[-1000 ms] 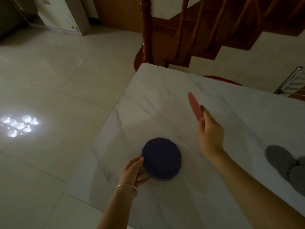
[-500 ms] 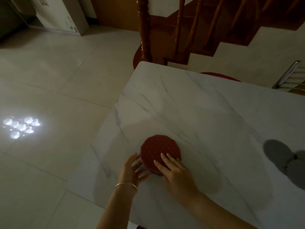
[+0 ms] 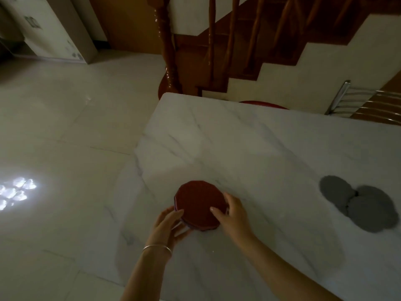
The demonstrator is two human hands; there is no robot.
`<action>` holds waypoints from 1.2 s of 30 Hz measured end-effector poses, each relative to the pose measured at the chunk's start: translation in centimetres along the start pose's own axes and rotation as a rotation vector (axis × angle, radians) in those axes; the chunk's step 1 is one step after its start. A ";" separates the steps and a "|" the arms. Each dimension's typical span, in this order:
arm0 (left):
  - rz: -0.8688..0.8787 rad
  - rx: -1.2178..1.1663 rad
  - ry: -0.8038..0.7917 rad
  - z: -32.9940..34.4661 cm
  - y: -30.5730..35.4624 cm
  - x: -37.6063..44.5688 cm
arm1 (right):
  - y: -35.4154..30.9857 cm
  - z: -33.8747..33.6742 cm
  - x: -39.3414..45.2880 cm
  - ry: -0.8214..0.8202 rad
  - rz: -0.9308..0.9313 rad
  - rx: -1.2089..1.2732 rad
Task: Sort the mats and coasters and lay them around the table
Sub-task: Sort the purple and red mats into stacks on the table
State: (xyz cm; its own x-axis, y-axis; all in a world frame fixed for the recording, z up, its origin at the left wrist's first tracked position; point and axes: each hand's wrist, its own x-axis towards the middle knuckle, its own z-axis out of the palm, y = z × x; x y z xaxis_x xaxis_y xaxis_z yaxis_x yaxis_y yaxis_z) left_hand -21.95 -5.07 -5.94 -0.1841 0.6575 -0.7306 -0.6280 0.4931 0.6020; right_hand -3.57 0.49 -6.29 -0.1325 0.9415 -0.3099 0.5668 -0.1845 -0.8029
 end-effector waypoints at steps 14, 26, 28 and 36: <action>-0.060 0.238 -0.523 17.4 -1.7 -2.9 | 1.9 -19.4 -5.6 0.330 0.244 0.588; -0.114 0.473 -0.799 39.1 -14.6 -14.2 | 11.7 -39.3 -19.6 0.710 0.178 0.868; -0.103 0.512 -0.797 41.5 -17.4 -16.2 | 14.4 -41.8 -21.5 0.714 0.151 0.888; -0.084 0.526 -0.716 48.7 -26.8 -22.2 | 22.4 -51.2 -26.6 0.758 0.076 0.891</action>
State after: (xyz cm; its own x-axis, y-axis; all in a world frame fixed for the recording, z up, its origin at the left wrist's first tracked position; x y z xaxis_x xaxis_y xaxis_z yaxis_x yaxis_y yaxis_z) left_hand 35.79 -5.13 9.85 0.4739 0.7186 -0.5089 -0.1574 0.6377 0.7540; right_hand 54.24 -14.21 10.03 0.5664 0.7912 -0.2307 -0.2569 -0.0965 -0.9616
